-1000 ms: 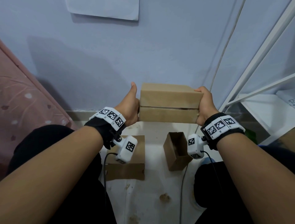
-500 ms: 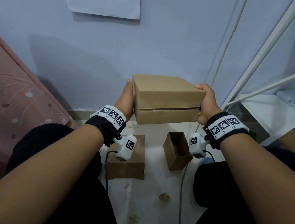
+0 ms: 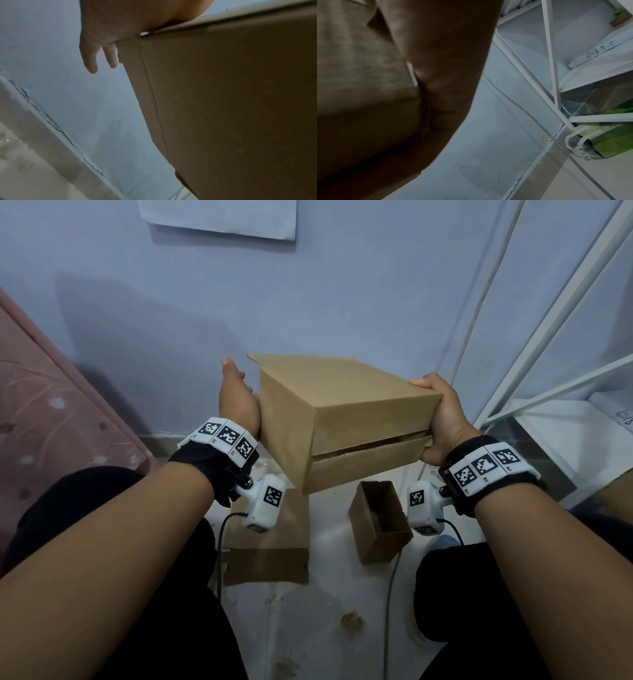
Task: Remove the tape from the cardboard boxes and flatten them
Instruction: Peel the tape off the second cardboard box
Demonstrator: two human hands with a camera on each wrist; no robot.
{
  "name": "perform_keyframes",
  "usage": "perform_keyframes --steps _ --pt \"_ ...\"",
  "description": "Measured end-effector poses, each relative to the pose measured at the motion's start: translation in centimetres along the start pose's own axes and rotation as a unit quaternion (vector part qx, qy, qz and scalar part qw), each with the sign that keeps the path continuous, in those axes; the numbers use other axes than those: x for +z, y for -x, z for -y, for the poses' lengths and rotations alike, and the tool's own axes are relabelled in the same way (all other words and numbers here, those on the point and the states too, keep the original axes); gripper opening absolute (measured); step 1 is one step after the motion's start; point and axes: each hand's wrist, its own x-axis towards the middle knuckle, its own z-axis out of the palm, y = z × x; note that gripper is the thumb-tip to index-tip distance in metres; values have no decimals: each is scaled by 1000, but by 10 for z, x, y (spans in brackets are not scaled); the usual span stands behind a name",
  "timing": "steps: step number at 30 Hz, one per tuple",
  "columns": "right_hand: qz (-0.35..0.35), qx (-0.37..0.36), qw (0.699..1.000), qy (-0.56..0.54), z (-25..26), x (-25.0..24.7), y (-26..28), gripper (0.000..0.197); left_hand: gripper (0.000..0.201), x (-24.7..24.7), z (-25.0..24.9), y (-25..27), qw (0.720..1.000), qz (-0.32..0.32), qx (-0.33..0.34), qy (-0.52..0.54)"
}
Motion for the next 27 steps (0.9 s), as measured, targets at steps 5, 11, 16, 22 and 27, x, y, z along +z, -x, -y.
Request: perform_keyframes --steps 5,11,16,22,27 --pt "2 8 1000 -4 -2 4 3 36 80 -7 -3 -7 999 -18 -10 -29" --pt "7 1 1000 -17 4 6 5 32 113 -11 11 -28 995 54 -45 -76" --pt "-22 -12 1000 -15 1 10 5 36 74 11 -5 21 984 120 -29 -128" --pt "-97 -33 995 -9 -3 8 -4 27 77 21 13 28 965 217 -51 -136" --pt "-89 -31 996 0 -2 0 -7 28 90 20 12 19 955 261 -87 -113"
